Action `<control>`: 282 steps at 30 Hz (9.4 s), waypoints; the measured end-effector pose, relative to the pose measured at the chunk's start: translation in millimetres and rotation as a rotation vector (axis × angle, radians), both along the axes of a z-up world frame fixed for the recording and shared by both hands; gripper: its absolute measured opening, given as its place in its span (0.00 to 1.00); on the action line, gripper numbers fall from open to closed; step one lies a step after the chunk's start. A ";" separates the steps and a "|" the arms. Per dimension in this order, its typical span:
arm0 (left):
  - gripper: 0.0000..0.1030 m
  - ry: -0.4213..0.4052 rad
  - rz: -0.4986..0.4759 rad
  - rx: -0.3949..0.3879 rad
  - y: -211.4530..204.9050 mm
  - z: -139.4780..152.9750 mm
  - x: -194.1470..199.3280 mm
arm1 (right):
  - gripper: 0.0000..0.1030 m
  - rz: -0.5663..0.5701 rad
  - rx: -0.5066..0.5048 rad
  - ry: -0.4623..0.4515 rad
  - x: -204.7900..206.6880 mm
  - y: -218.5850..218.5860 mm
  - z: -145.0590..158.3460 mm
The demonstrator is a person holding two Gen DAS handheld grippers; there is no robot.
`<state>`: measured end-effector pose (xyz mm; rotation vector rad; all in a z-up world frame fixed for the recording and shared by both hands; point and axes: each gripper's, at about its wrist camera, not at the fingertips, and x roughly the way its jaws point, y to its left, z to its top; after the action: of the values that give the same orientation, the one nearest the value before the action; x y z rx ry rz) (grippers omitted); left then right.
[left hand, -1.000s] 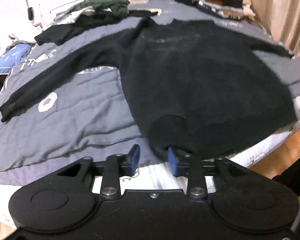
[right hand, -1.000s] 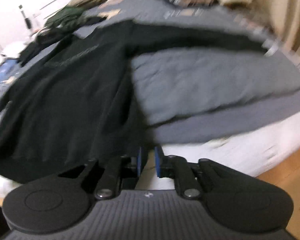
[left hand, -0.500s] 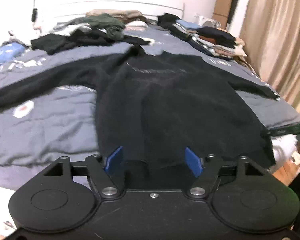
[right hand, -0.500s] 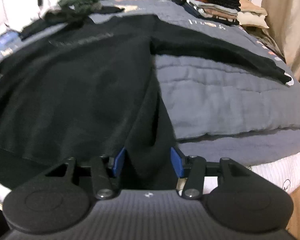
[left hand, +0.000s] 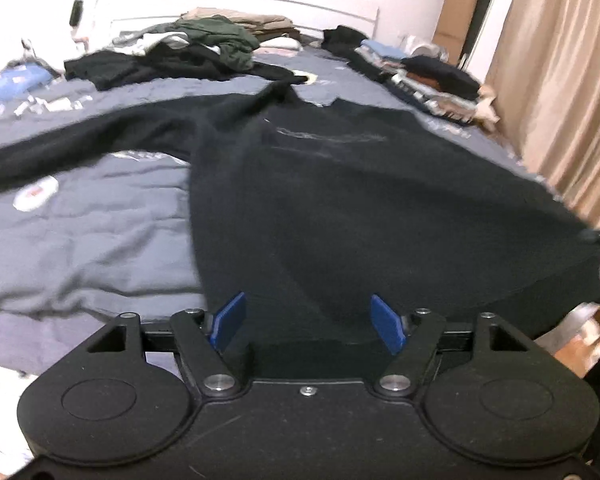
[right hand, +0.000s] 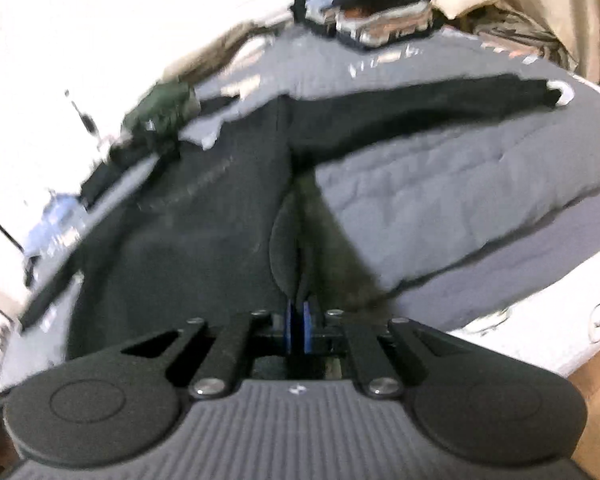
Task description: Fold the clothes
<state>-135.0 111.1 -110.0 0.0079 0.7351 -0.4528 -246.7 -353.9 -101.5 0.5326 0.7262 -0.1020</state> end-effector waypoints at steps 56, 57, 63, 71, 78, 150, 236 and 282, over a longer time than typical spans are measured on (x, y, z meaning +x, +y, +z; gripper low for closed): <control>0.56 0.012 0.070 -0.210 -28.1 -4.0 65.6 | 0.44 0.152 -0.146 -0.027 112.6 65.9 -43.3; 0.57 0.013 0.090 -0.215 -24.8 -4.8 69.3 | 0.44 0.148 -0.145 -0.046 115.0 66.2 -39.6; 0.61 0.008 0.252 -0.295 17.6 4.6 90.7 | 0.45 0.187 -0.143 -0.114 143.0 84.0 -16.6; 0.66 -0.067 0.628 -0.425 130.9 11.6 124.5 | 0.47 0.281 -0.098 -0.206 196.4 124.7 12.6; 0.66 -0.089 0.974 -0.549 247.5 -9.7 149.6 | 0.48 0.366 -0.044 -0.285 216.8 160.0 2.8; 0.64 -0.175 0.114 -0.128 -53.9 -10.9 141.7 | 0.61 0.297 0.423 -0.058 303.7 125.7 -114.3; 0.25 -0.528 -0.334 0.780 -52.3 -90.2 222.1 | 0.41 0.718 -0.242 0.067 579.5 353.3 -55.7; 0.35 -0.300 -0.093 0.558 1.0 -67.3 252.3 | 0.10 0.664 -0.197 -0.006 616.9 375.0 -58.6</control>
<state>117.3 112.1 -177.3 0.6232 0.5462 -0.3128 370.2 21.1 -160.1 0.0856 0.8448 0.4433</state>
